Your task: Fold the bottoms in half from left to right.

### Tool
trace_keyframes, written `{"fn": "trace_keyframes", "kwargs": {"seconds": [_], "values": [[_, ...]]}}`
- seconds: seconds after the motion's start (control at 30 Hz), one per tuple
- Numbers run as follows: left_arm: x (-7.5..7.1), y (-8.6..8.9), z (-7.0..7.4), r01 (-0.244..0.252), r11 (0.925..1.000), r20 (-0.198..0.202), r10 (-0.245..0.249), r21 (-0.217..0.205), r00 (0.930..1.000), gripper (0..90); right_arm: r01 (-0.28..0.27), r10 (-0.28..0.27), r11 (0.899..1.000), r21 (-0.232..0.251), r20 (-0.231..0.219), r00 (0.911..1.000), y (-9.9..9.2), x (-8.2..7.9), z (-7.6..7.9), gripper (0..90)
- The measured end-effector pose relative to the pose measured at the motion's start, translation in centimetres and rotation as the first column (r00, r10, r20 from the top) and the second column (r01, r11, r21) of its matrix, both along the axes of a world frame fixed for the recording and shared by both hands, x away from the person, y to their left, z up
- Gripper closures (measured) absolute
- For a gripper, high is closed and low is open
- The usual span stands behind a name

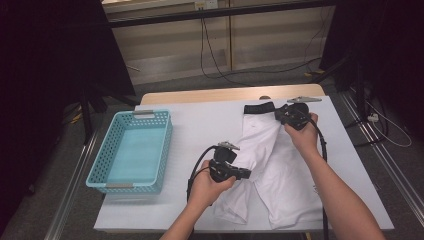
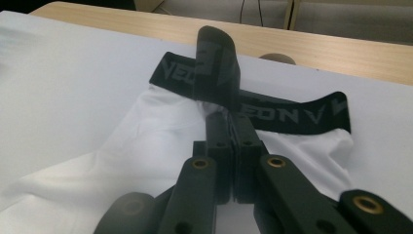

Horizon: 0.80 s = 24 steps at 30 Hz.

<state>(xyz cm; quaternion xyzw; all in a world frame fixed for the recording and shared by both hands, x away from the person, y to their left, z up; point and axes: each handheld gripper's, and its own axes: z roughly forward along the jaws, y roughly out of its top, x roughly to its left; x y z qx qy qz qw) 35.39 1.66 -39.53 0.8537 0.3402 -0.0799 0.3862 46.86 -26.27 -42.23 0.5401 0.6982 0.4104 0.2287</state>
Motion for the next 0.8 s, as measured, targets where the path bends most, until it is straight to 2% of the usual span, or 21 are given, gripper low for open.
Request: {"fn": "trace_keyframes", "kwargs": {"seconds": [0.1, 0.43, 0.53, 0.63, 0.8], "values": [[0.0, -0.7, 0.0, 0.012, 0.9999, -0.004, -0.012, 0.000, 0.9999, 89.0, 0.018, -0.017, 0.999, 0.037, -0.009, 0.9998, -0.7, 0.2, -0.2, 89.6], [0.2, -1.7, 0.2, 0.025, 0.9994, -0.008, -0.025, -0.024, 0.9997, 89.0, 0.018, -0.018, 0.999, 0.035, -0.002, 0.9998, -0.7, 0.5, -0.1, 89.5], [0.3, -1.8, 0.7, 0.032, 0.9988, -0.008, -0.032, -0.039, 0.9995, 89.0, 0.019, -0.019, 0.999, 0.034, 0.001, 0.9998, -0.8, 0.9, 0.3, 89.5], [0.5, -2.1, 1.5, 0.038, 0.9975, -0.004, -0.038, -0.059, 0.9993, 89.0, 0.036, -0.036, 0.998, 0.055, 0.007, 0.9993, -1.1, 1.2, 1.1, 89.5], [0.9, -3.4, 2.4, 0.062, 0.9939, -0.003, -0.063, -0.092, 0.9980, 89.0, 0.061, -0.062, 0.997, 0.045, 0.004, 0.9981, -2.3, 2.0, 2.1, 89.5]]}}
